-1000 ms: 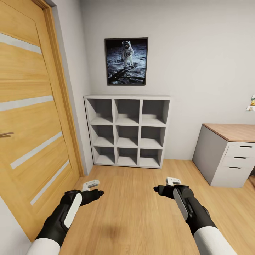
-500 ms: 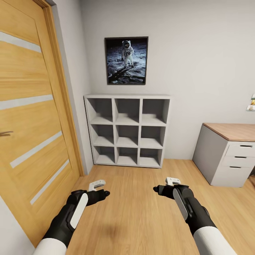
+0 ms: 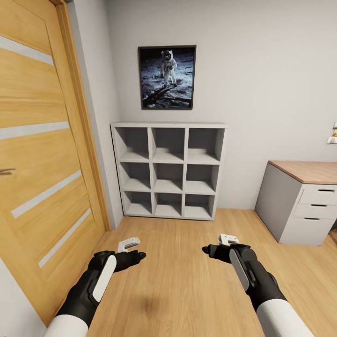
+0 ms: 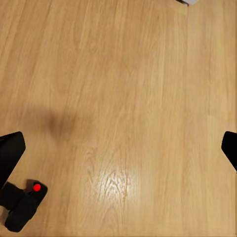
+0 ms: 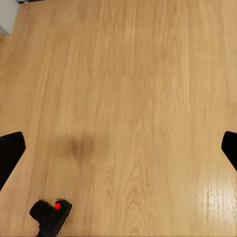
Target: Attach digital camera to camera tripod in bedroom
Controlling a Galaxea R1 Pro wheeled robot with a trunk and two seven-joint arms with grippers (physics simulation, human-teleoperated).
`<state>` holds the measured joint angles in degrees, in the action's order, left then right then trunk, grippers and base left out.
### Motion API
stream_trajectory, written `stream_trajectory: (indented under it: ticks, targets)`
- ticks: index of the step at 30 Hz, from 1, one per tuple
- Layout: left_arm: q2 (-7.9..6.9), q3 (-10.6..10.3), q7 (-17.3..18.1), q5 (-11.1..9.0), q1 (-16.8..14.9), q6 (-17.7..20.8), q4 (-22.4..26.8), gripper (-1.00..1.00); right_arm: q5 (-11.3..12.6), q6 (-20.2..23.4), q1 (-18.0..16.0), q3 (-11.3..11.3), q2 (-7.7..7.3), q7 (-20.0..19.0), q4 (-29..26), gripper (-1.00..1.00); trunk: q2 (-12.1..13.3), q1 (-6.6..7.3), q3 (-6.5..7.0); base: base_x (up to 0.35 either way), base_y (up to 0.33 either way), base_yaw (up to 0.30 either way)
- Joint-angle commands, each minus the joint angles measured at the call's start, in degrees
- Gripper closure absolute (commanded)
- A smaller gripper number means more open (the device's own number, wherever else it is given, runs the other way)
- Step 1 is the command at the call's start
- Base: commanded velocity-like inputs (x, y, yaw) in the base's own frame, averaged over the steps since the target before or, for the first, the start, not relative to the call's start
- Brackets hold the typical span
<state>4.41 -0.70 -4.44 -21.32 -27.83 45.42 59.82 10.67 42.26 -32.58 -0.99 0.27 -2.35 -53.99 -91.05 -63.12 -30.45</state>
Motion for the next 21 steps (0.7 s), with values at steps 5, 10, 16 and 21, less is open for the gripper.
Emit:
stream_trajectory:
  ticks: [5,10,16,21]
  targets:
    - [-0.16,0.2,0.3,-3.0,0.0,0.3,0.0,-1.0,-0.1,0.4,0.0,-0.2,-0.23,-3.2,-0.1,-1.0,-2.1,-1.1,-0.97,0.0,0.0,0.0]
    - [-0.53,0.4,2.0,-7.7,0.0,0.4,-0.1,-1.0,-0.1,1.4,0.0,-0.2,-0.22,-5.0,-0.1,-1.0,-4.1,-2.2,-1.86,0.0,0.0,0.0]
    - [-1.67,0.5,3.7,-14.1,0.0,0.6,-0.3,-1.0,-0.1,3.0,0.0,-0.2,-0.18,-5.8,0.1,-1.0,-6.5,-3.52,-2.94,0.0,0.0,0.0]
    - [-2.82,0.7,4.0,-15.8,0.0,0.6,-0.8,-1.0,-0.1,3.3,0.0,-0.2,-0.38,-6.2,0.2,-1.0,-8.5,-4.62,-3.84,0.0,0.0,0.0]
